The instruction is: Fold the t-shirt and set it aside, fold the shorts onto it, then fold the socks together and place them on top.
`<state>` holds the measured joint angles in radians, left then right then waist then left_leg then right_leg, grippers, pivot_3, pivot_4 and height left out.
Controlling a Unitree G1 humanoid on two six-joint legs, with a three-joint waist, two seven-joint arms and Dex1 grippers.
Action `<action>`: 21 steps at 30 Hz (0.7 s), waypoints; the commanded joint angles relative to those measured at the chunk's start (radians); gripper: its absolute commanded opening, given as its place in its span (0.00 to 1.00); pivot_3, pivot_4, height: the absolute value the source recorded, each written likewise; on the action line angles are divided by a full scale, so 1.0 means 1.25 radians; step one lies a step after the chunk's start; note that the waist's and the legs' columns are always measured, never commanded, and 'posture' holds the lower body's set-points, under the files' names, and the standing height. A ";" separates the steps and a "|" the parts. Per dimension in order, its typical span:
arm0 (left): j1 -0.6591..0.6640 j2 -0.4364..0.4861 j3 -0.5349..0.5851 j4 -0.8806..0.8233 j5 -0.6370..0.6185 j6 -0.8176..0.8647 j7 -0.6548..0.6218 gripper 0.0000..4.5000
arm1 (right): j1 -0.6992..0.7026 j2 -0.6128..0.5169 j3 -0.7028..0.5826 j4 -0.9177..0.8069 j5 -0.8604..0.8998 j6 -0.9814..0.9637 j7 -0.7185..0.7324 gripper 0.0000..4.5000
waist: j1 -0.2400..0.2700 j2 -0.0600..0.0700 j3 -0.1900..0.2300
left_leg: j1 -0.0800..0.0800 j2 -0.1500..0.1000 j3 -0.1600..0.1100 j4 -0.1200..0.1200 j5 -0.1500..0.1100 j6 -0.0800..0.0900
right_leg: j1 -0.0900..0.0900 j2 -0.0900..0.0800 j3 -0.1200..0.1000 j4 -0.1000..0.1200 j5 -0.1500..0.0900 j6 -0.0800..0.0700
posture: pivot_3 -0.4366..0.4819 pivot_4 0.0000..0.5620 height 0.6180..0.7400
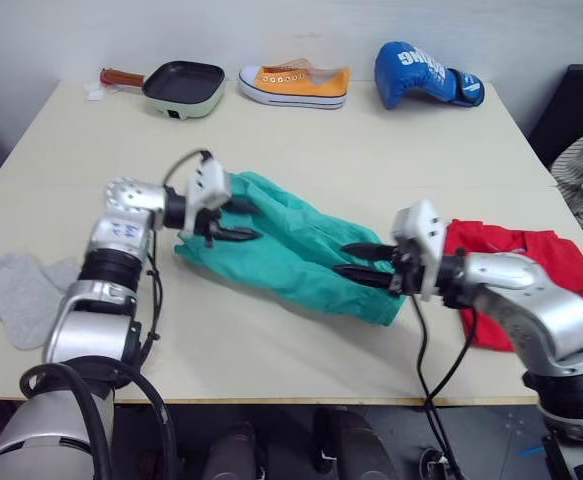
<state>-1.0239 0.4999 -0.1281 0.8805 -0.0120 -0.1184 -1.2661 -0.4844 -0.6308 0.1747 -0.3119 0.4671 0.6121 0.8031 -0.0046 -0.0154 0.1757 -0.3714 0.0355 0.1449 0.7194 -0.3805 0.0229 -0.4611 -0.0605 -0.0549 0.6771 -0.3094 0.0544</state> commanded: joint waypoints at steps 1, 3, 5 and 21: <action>-0.046 -0.021 -0.014 0.067 0.053 -0.051 0.111 0.20 | -0.036 0.040 0.043 0.081 -0.094 -0.053 -0.039 0.02 | 0.004 0.000 0.000 | 0.000 -0.001 0.000 0.000 0.000 0.000 | 0.000 -0.001 0.000 0.000 0.000 0.000 | 0.48 0.27 1.00; -0.075 -0.038 -0.001 0.141 0.061 -0.051 0.179 0.06 | -0.057 0.065 0.035 0.155 -0.135 -0.070 -0.076 0.00 | 0.003 0.000 0.000 | 0.000 -0.001 0.000 0.000 0.001 0.001 | 0.000 -0.002 0.000 0.000 0.000 0.000 | 0.48 0.27 1.00; -0.093 -0.042 0.010 0.192 0.064 -0.051 0.215 0.00 | -0.073 0.086 -0.001 0.201 -0.136 -0.053 -0.108 0.00 | 0.001 0.000 0.000 | -0.001 -0.002 0.000 -0.001 0.001 0.002 | 0.000 -0.003 0.000 0.001 0.000 0.001 | 0.48 0.27 1.00; -0.171 -0.027 0.140 0.293 0.025 -0.013 0.409 0.00 | -0.050 0.095 -0.168 0.149 -0.046 0.018 -0.108 0.00 | -0.006 0.000 0.000 | -0.001 -0.001 0.000 -0.002 0.001 0.002 | -0.001 -0.002 -0.001 0.001 0.000 0.001 | 0.48 0.27 1.00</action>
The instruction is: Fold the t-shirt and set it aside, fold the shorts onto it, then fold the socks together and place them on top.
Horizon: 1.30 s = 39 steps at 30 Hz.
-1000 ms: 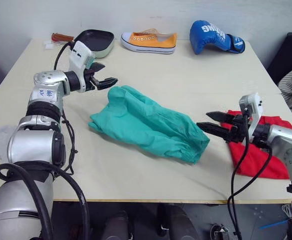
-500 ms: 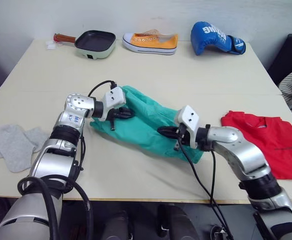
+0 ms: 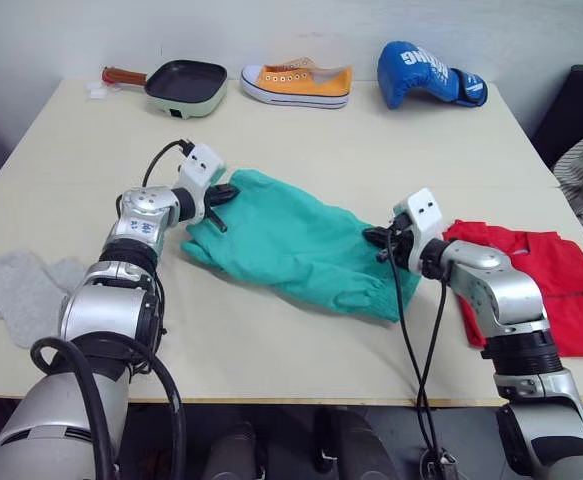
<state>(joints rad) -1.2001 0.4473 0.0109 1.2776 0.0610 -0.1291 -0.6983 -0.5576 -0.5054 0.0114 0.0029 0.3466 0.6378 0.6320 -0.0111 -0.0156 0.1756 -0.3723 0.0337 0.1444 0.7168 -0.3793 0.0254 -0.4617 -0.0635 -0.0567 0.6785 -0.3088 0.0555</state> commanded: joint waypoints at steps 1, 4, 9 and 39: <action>-0.021 0.021 0.031 -0.053 -0.049 -0.010 -0.120 0.00 | 0.029 -0.016 -0.034 -0.156 0.070 0.006 0.051 0.00 | 0.000 0.000 0.000 | 0.000 0.000 0.000 0.000 0.000 0.000 | 0.000 0.000 -0.001 0.000 0.000 0.000 | 0.48 0.27 1.00; 0.054 0.044 -0.002 -0.173 -0.072 -0.011 -0.329 0.00 | 0.104 -0.056 0.009 -0.270 0.084 0.033 0.094 0.00 | -0.001 0.000 0.000 | 0.000 0.000 0.000 0.000 0.000 0.000 | 0.000 0.000 -0.003 -0.001 0.000 0.000 | 0.48 0.27 1.00; 0.187 0.091 -0.148 -0.227 0.104 -0.123 -0.250 0.21 | 0.210 -0.084 0.100 -0.219 -0.036 0.047 0.028 0.00 | -0.004 0.000 -0.001 | 0.003 0.000 0.001 0.000 0.000 0.000 | 0.003 0.000 -0.004 -0.001 0.000 0.000 | 0.48 0.27 1.00; 0.333 0.251 -0.157 -0.457 0.088 -0.357 -0.314 1.00 | 0.357 -0.189 0.157 -0.280 -0.355 -0.428 0.090 0.98 | 0.009 -0.002 -0.002 | 0.014 0.002 0.001 -0.001 -0.001 0.000 | 0.015 0.001 0.003 -0.009 0.000 0.000 | 0.48 0.27 1.00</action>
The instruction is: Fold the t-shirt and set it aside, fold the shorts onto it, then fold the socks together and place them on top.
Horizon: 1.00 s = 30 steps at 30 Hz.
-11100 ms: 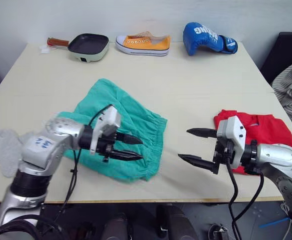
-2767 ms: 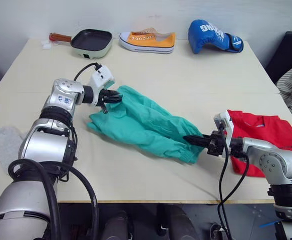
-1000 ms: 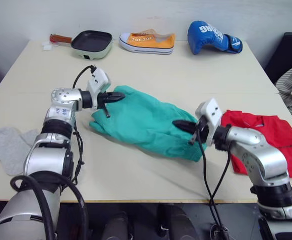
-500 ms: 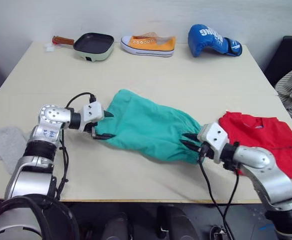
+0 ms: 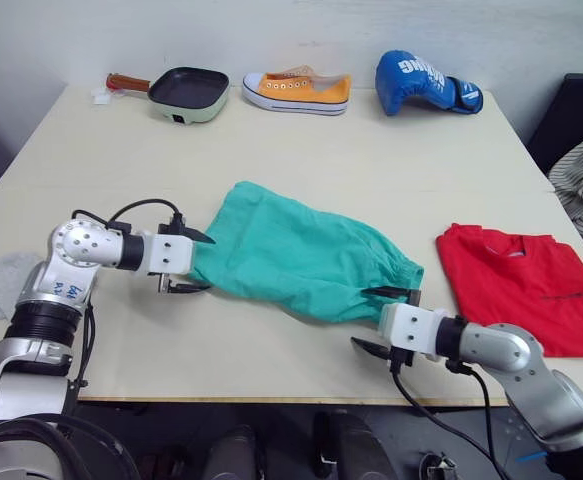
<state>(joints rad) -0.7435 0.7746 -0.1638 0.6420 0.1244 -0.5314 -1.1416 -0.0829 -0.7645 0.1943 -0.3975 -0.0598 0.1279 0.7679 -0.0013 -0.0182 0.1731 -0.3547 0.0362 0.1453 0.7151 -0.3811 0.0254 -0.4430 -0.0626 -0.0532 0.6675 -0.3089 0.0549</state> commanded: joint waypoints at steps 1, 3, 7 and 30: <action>-0.041 -0.016 -0.027 0.073 0.043 -0.047 0.039 0.96 | -0.031 0.019 0.014 0.056 -0.038 -0.032 -0.020 0.94 | 0.001 0.000 0.000 | 0.000 0.000 0.000 0.000 0.000 0.000 | 0.000 0.000 0.000 0.000 0.000 0.000 | 0.48 0.27 1.00; -0.053 -0.023 -0.046 0.108 0.052 -0.068 0.024 0.87 | -0.044 0.017 0.015 0.081 -0.049 -0.053 -0.014 0.85 | 0.001 0.000 0.000 | 0.000 -0.001 0.000 0.001 0.000 0.000 | 0.001 -0.001 0.000 0.001 0.000 0.000 | 0.48 0.27 1.00; -0.069 -0.020 -0.062 0.150 0.060 -0.085 0.017 0.59 | -0.055 0.015 0.009 0.093 -0.039 -0.064 0.000 0.54 | 0.002 0.000 0.000 | 0.001 -0.001 0.000 0.001 0.000 0.000 | 0.001 -0.001 0.000 0.001 0.000 0.000 | 0.48 0.27 1.00; 0.690 0.191 0.200 -0.774 -0.253 0.564 0.018 0.02 | -0.104 -0.192 -0.035 0.383 0.080 -0.606 0.265 0.00 | -0.014 0.003 0.002 | 0.003 0.002 -0.001 -0.004 -0.001 -0.001 | 0.003 -0.001 0.001 -0.003 -0.001 -0.002 | 0.48 0.27 1.00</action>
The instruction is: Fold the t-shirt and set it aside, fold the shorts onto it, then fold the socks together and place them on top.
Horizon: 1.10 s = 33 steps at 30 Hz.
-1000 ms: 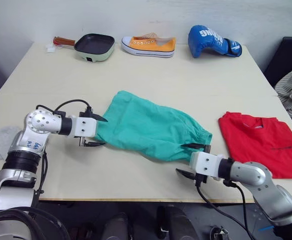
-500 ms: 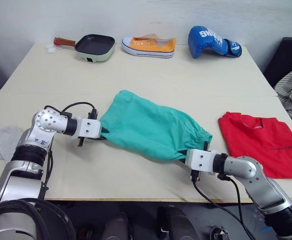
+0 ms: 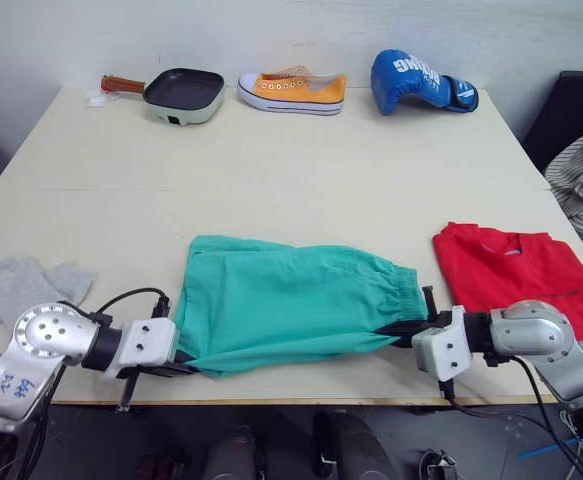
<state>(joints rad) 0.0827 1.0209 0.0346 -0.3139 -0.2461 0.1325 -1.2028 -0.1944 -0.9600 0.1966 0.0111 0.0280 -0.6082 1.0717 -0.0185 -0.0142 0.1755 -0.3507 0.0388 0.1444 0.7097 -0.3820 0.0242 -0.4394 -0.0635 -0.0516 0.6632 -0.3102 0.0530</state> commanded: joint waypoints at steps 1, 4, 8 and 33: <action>0.034 -0.010 0.038 -0.014 0.050 0.047 0.089 0.02 | -0.016 -0.035 -0.031 0.059 0.006 -0.025 0.024 0.00 | 0.000 0.000 0.000 | 0.000 0.000 0.000 0.000 0.000 0.000 | 0.000 0.000 0.000 0.000 0.000 0.000 | 0.48 0.27 1.00; 0.064 -0.013 0.041 -0.053 0.010 0.109 0.102 0.02 | -0.010 -0.034 -0.017 0.066 -0.047 -0.069 0.011 0.00 | 0.000 0.000 0.000 | 0.000 0.000 0.000 0.000 0.000 0.000 | 0.000 0.000 0.000 0.000 0.000 0.000 | 0.48 0.27 1.00; 0.098 -0.017 0.082 -0.102 -0.061 0.181 0.108 0.16 | 0.009 -0.019 -0.042 0.054 -0.073 -0.065 -0.040 0.18 | -0.001 0.001 0.000 | 0.000 0.000 0.000 0.000 0.000 0.000 | 0.000 0.000 0.000 0.000 0.000 0.000 | 0.48 0.27 1.00; -0.515 -0.270 -0.262 0.352 0.017 0.077 0.004 0.00 | 0.594 0.167 -0.439 -0.564 0.960 1.095 -0.624 0.99 | 0.014 0.001 -0.001 | 0.012 0.000 -0.001 -0.008 0.000 -0.002 | 0.011 0.002 0.001 -0.004 -0.001 -0.001 | 0.48 0.27 1.00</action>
<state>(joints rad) -0.5478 0.6808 -0.2815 0.1089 -0.2697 0.2946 -1.1925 0.5680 -0.7684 -0.3537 -0.7129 1.1318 0.7198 0.3748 -0.0008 -0.0133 0.1737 -0.3359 0.0382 0.1434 0.6999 -0.3823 0.0213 -0.4258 -0.0609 -0.0497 0.6582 -0.3111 0.0517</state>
